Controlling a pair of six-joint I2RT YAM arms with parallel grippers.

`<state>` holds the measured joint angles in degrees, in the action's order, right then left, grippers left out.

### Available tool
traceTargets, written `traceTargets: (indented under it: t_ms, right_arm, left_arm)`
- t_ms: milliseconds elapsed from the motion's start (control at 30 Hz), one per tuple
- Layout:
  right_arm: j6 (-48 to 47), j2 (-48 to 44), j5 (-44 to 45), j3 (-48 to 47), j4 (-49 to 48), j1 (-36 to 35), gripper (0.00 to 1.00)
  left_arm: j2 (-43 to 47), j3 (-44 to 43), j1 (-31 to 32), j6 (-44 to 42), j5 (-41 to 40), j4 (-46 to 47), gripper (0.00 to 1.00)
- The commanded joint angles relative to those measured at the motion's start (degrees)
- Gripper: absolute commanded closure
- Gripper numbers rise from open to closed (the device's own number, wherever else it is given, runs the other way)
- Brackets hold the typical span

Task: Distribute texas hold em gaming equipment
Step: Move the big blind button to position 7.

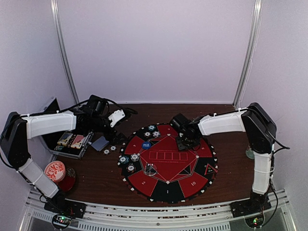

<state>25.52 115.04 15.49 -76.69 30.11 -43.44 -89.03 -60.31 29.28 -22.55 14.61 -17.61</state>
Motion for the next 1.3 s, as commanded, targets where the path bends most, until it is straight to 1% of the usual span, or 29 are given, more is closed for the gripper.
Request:
traceTargets:
  t_ms: [0, 233, 400, 533, 633, 800, 900, 1000, 1100, 1167, 1233, 1267]
  right_arm:
    - [-1.2, 0.7, 2.8, -1.7, -1.3, 1.5, 0.54]
    - [-2.2, 1.7, 2.0, -1.8, -3.7, 2.0, 0.53]
    - [-2.6, 3.5, 2.3, -3.4, -3.3, 2.1, 0.52]
    - [-2.4, 3.4, 2.5, -4.0, -2.4, 2.1, 0.47]
    - [-2.4, 2.0, 3.6, -3.9, -1.8, 2.1, 0.40]
    - [-2.3, -1.5, 5.4, -3.8, -0.2, 1.8, 0.35]
    - [-2.3, -3.8, 8.0, -3.7, 1.0, 0.7, 0.33]
    - [-2.7, -6.7, 10.3, -2.7, 1.7, -1.4, 0.28]
    - [-3.2, -9.9, 13.1, 0.1, 1.4, -4.2, 0.16]
    - [-3.1, -12.3, 15.2, 3.3, 0.3, -6.3, 0.08]
    - [-2.8, -15.1, 16.3, 7.6, -2.2, -7.5, 0.02]
    - [-2.5, -16.5, 16.4, 10.1, -3.8, -7.9, 0.00]
  left_arm:
    - [0.5, 0.5, -0.4, 0.0, 0.9, 1.9, 0.02]
    - [0.4, 0.4, -0.4, 0.0, 0.9, 1.9, 0.02]
    - [0.4, 0.3, -0.4, -0.1, 0.8, 1.9, 0.02]
    - [0.4, 0.4, -0.4, -0.1, 0.8, 1.9, 0.02]
    - [0.2, 0.4, -0.4, -0.1, 0.8, 1.9, 0.02]
    - [0.2, 0.4, -0.4, -0.1, 0.7, 1.9, 0.02]
    - [0.3, 0.4, -0.4, -0.1, 0.5, 1.9, 0.02]
    - [0.6, 0.5, -0.4, -0.1, 0.4, 2.1, 0.02]
    - [0.5, 0.4, -0.4, 0.0, 0.7, 2.0, 0.02]
    - [0.3, 0.4, -0.5, 0.0, 0.6, 2.1, 0.02]
    - [0.2, 0.6, -0.6, 0.1, -0.1, 2.6, 0.02]
    - [0.1, 0.6, -0.7, 0.2, -0.4, 2.8, 0.02]
